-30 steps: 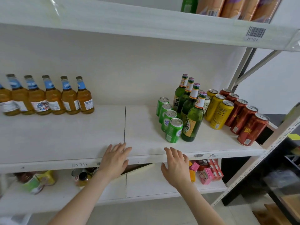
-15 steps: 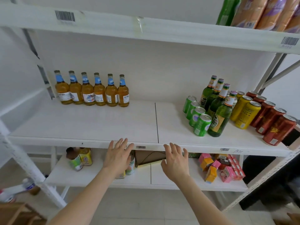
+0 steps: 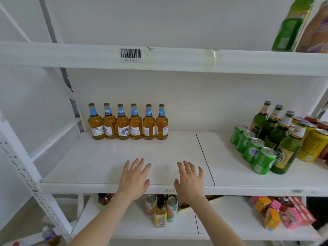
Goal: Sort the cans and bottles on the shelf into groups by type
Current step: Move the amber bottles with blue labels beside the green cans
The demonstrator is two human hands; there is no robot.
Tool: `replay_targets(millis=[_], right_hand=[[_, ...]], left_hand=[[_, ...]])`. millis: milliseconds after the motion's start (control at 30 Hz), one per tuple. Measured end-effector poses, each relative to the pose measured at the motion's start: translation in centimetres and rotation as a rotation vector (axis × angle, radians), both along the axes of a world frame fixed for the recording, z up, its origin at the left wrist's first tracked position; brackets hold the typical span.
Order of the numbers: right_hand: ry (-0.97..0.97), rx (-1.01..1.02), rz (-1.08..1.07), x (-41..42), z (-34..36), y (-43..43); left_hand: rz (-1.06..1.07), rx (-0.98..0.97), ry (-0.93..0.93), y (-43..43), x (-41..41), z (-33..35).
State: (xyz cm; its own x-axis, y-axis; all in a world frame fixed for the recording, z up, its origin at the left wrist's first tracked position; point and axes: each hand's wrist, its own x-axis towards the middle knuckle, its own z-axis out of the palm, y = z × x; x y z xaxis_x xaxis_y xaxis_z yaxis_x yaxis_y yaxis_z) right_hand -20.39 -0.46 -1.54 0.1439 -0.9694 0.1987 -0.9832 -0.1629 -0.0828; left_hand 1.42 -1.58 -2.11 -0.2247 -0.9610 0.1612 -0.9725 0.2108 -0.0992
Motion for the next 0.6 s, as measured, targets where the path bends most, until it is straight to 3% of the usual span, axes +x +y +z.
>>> replay_targets(millis=[600], right_hand=[[0.013,-0.041,0.002,1.1,0.8,-18.0]], left_hand=[[0.016,-0.089,0.051,-16.9,1.6,1.2]])
